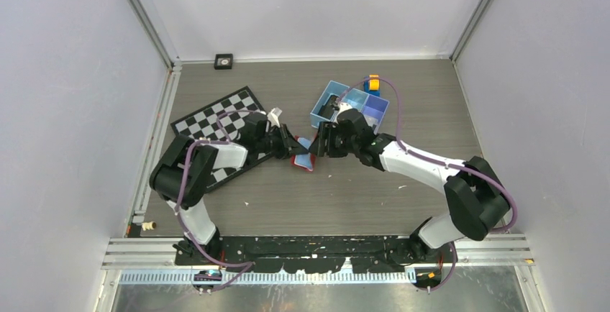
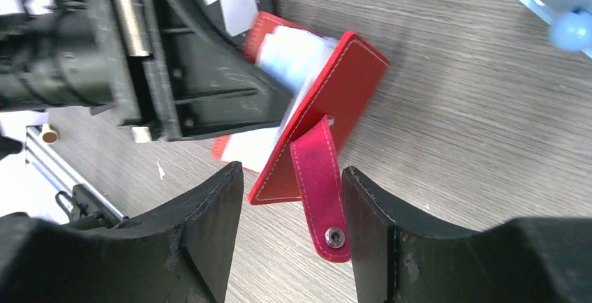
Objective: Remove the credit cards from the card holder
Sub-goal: Close the card holder at the center of the board.
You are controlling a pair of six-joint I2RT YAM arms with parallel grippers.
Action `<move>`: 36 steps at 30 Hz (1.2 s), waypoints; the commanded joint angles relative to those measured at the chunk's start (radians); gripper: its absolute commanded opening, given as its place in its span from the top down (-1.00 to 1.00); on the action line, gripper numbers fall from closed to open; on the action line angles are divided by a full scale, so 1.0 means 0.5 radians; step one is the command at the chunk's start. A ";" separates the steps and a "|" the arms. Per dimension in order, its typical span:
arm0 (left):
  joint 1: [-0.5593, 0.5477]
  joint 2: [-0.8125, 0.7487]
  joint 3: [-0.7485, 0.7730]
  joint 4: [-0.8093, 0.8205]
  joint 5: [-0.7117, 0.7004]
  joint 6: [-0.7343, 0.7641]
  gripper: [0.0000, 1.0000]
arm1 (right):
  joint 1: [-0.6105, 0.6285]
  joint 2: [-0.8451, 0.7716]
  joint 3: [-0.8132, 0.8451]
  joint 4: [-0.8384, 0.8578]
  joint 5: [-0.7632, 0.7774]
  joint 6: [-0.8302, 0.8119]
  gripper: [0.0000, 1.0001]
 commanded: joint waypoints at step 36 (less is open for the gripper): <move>0.059 -0.248 0.112 -0.711 -0.161 0.508 0.41 | 0.061 0.193 0.639 -0.937 0.484 -0.134 0.84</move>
